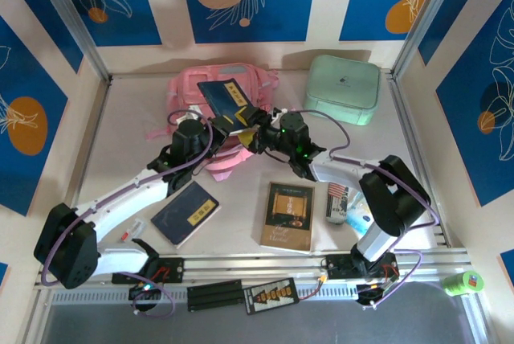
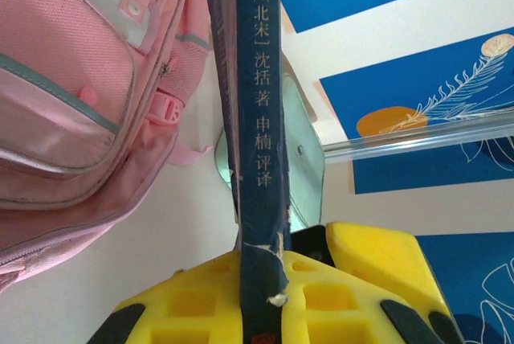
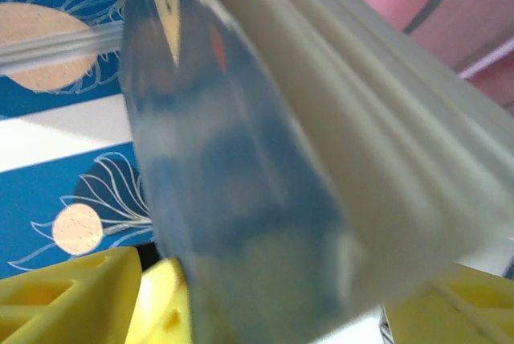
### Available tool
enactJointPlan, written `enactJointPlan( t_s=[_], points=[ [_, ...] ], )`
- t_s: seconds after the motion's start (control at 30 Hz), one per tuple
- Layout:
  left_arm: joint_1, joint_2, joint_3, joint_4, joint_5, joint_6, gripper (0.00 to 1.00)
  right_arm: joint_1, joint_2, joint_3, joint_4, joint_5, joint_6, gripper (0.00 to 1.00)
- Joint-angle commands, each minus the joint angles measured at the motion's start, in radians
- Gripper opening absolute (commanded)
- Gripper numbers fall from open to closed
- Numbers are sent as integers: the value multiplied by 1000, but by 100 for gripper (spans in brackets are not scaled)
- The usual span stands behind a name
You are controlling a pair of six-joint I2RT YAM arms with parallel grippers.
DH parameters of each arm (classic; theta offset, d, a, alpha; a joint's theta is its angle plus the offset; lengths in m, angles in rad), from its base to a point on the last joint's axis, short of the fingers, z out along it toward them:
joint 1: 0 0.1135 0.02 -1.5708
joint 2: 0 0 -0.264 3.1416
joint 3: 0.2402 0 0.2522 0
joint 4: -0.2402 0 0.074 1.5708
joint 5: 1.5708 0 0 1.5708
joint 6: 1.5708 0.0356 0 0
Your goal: Pack books, pencil case, and school supplies into a backpack
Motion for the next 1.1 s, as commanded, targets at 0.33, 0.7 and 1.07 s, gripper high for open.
enactJointPlan(
  t_s=[0.33, 0.7, 1.07],
  points=[
    [37, 2, -16, 22, -5, -16, 0, 18, 85, 18, 73, 103, 47, 34],
    [109, 74, 24, -83, 170, 106, 34, 5, -11, 18, -258, 137, -30, 3],
    [226, 147, 188, -522, 230, 668, 97, -3, -254, 52, -708, 367, -459, 1]
  ],
)
